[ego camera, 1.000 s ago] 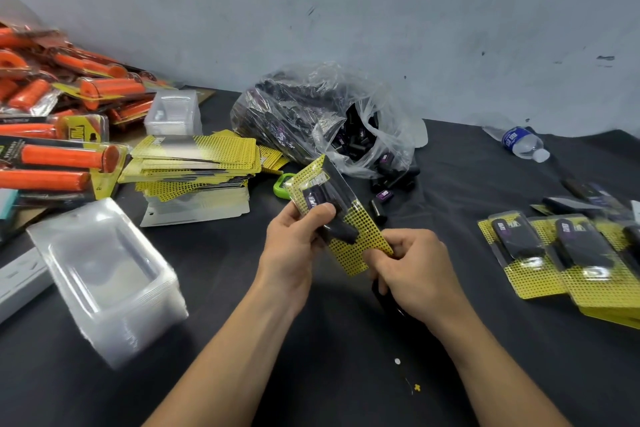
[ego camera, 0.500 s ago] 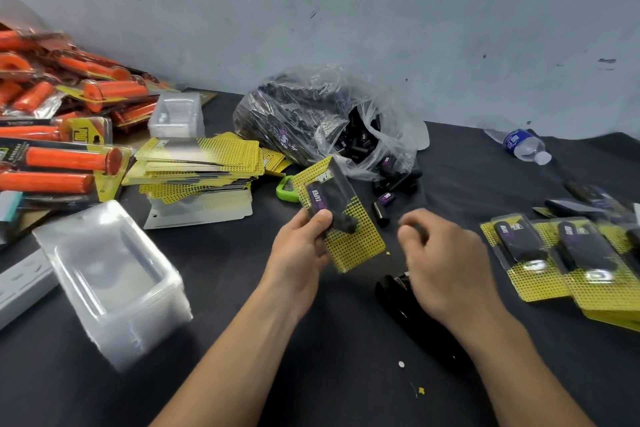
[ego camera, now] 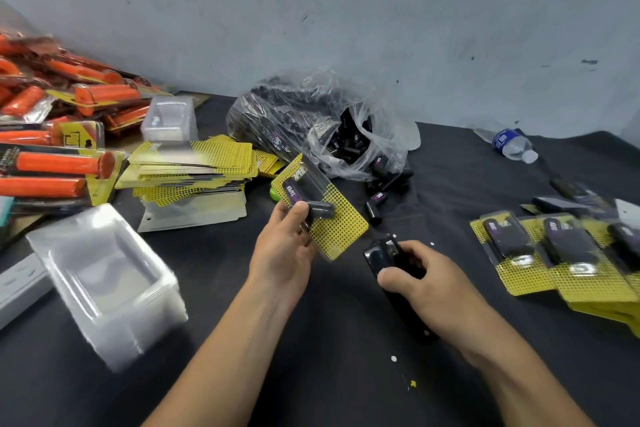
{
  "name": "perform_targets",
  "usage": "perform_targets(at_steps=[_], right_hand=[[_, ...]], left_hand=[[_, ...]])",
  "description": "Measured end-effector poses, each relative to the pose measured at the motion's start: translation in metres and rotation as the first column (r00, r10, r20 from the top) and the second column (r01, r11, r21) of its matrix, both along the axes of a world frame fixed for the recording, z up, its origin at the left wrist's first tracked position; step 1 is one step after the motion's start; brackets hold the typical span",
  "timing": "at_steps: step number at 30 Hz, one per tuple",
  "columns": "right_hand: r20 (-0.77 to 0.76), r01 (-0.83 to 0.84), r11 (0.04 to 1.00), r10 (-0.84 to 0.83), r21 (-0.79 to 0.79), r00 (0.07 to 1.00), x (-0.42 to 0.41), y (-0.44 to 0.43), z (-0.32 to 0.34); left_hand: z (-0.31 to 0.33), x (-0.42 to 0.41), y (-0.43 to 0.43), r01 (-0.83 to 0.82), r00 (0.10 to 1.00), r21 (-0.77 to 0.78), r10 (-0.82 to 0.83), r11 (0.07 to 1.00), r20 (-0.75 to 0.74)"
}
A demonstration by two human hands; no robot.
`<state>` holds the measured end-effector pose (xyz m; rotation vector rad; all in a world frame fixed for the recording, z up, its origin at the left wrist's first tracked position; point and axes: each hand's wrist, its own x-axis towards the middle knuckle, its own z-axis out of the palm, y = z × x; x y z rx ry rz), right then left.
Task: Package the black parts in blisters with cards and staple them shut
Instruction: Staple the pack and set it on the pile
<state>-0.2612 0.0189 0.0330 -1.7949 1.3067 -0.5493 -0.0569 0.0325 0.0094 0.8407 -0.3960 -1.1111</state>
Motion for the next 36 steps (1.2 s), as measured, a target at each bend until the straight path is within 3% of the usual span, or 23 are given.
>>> perform_targets(at_steps=[3,6,21,28,36], right_hand=[[0.095,-0.094,0.995,0.092,0.016,0.991,0.008,0.005,-0.003],[0.140,-0.138,0.990,0.138,-0.006,0.981,0.011,0.008,-0.006],[0.179,-0.202,0.973,0.220,-0.111,0.959,0.008,0.006,-0.013],[0.326,-0.198,0.978,0.209,-0.067,0.922,0.008,0.002,-0.015],[0.373,-0.171,0.982,0.187,-0.075,0.909,0.011,0.000,-0.021]], left_hand=[[0.007,-0.001,0.004,0.100,0.987,-0.113,-0.113,0.989,-0.115],[0.007,-0.005,0.007,0.158,0.985,-0.118,-0.165,0.980,-0.049],[0.009,-0.006,0.010,0.129,0.991,-0.183,-0.135,0.975,-0.019],[0.005,-0.014,0.009,0.159,0.985,-0.154,-0.147,0.975,0.086],[0.005,-0.015,0.009,0.179,0.983,-0.202,-0.165,0.963,0.085]])
